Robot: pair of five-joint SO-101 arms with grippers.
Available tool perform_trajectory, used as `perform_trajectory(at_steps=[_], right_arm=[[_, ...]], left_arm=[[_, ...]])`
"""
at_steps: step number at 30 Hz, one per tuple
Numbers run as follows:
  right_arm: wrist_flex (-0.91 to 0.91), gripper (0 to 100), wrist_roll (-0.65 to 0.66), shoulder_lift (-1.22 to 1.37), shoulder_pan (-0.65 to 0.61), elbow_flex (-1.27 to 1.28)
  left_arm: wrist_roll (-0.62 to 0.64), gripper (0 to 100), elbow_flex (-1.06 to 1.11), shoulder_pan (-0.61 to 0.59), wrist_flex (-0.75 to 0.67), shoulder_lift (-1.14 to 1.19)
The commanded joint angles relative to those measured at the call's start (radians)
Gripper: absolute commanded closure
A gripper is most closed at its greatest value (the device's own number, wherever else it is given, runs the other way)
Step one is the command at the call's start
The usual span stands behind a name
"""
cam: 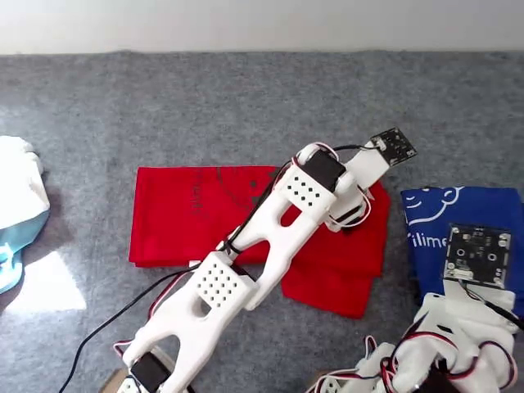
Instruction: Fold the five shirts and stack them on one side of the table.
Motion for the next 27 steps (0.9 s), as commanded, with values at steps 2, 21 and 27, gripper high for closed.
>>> perform_trajectory(at_steps=[2, 21, 27], right_arm=[[0.005, 98.5, -0.009, -0.001, 0.012, -0.026], [0.005, 98.5, -0.009, -0.001, 0.010, -0.020], [0.005, 98.5, -0.009, -0.001, 0.010, -0.020]], left_arm=[[-0.034, 77, 0.111, -0.003, 0.017, -0.109], [-0.035, 78, 0.076, -0.021, -0.017, 0.051], [-0.038, 92, 0.025, -0.021, -0.017, 0.052]])
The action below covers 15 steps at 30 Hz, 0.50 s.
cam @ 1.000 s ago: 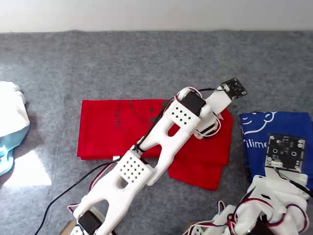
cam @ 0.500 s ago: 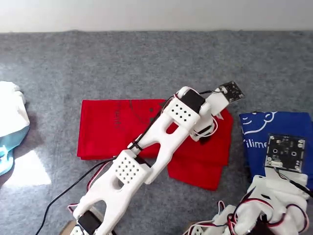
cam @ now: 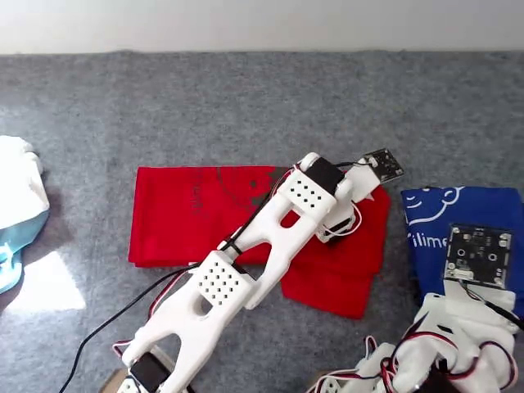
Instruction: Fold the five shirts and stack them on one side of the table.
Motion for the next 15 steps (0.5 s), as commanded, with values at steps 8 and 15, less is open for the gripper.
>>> perform_trajectory(at_steps=[8, 15], right_arm=[[0.005, 98.5, -0.009, -0.001, 0.010, -0.020], [0.005, 98.5, -0.009, -0.001, 0.012, -0.020]], left_arm=[[0.002, 98, -0.194, -0.008, 0.037, -0.015], [0.002, 98, -0.205, -0.017, 0.038, -0.005]])
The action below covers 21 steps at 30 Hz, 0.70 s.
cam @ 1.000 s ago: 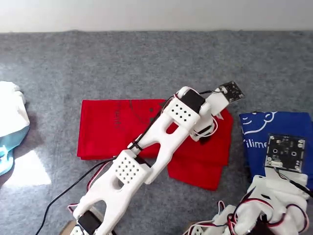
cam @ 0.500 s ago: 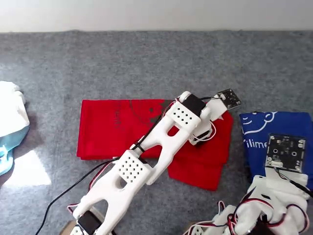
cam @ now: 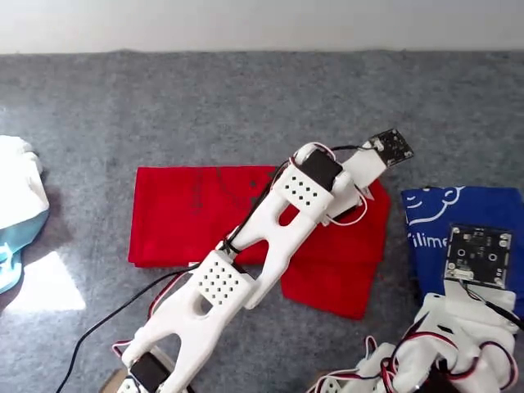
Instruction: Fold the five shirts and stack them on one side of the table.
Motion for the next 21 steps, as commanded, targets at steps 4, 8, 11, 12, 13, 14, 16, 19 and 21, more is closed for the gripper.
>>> perform_trajectory(at_steps=[4, 8, 11, 12, 13, 14, 16, 19, 21], right_arm=[[0.005, 98.5, -0.009, -0.001, 0.012, -0.020], [0.005, 98.5, -0.005, -0.001, 0.012, -0.020], [0.005, 98.5, -0.003, -0.001, 0.012, -0.020], [0.005, 98.5, -0.003, -0.001, 0.012, -0.020], [0.005, 98.5, -0.003, -0.001, 0.012, -0.020], [0.004, 98.5, -0.003, -0.001, 0.012, -0.020], [0.002, 98.5, -0.003, -0.001, 0.012, -0.020], [-0.002, 98.4, -0.003, 0.001, 0.008, -0.020], [-0.007, 98.4, -0.003, 0.002, 0.008, -0.012]], left_arm=[[0.002, 98, -0.025, -0.014, 0.020, -0.017], [0.003, 98, -0.018, 0.005, 0.023, -0.055], [0.003, 98, 0.081, 0.021, 0.023, -0.144], [0.003, 98, 0.130, 0.029, 0.021, -0.180], [0.003, 98, 0.176, 0.037, 0.020, -0.212], [0.002, 98, 0.216, 0.044, 0.017, -0.238], [0.002, 98, 0.285, 0.054, -0.020, -0.256], [0.002, 98, 0.352, 0.051, -0.089, -0.229], [0.002, 98, 0.369, 0.049, -0.103, -0.198]])
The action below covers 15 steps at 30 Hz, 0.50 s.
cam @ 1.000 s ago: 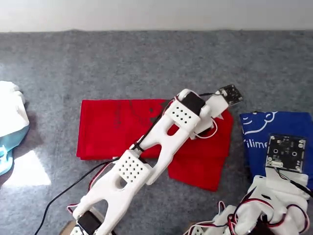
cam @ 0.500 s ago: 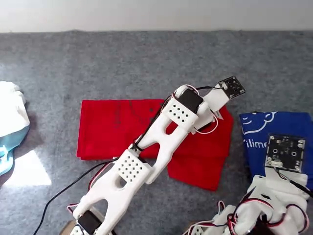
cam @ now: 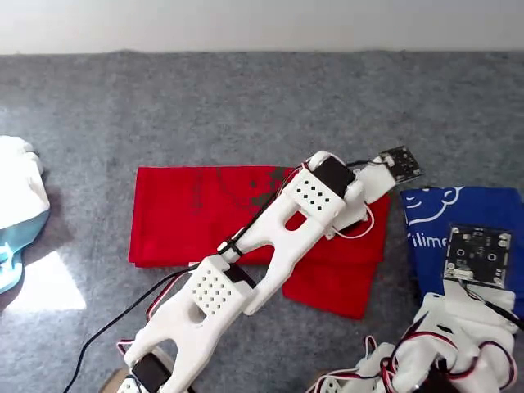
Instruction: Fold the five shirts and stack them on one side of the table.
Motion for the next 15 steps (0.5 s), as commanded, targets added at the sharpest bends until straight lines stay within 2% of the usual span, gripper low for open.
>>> perform_trajectory(at_steps=[1, 11, 15], right_arm=[[-0.007, 98.4, -0.003, -0.001, 0.008, -0.003], [-0.007, 98.4, -0.003, -0.001, 0.012, 0.012], [-0.007, 98.4, -0.005, -0.001, 0.008, 0.012]], left_arm=[[0.002, 98, 0.007, 0.005, -0.029, 0.002], [0.002, 98, -0.047, -0.127, -0.035, 0.057], [0.002, 98, -0.054, -0.146, -0.029, 0.051]])
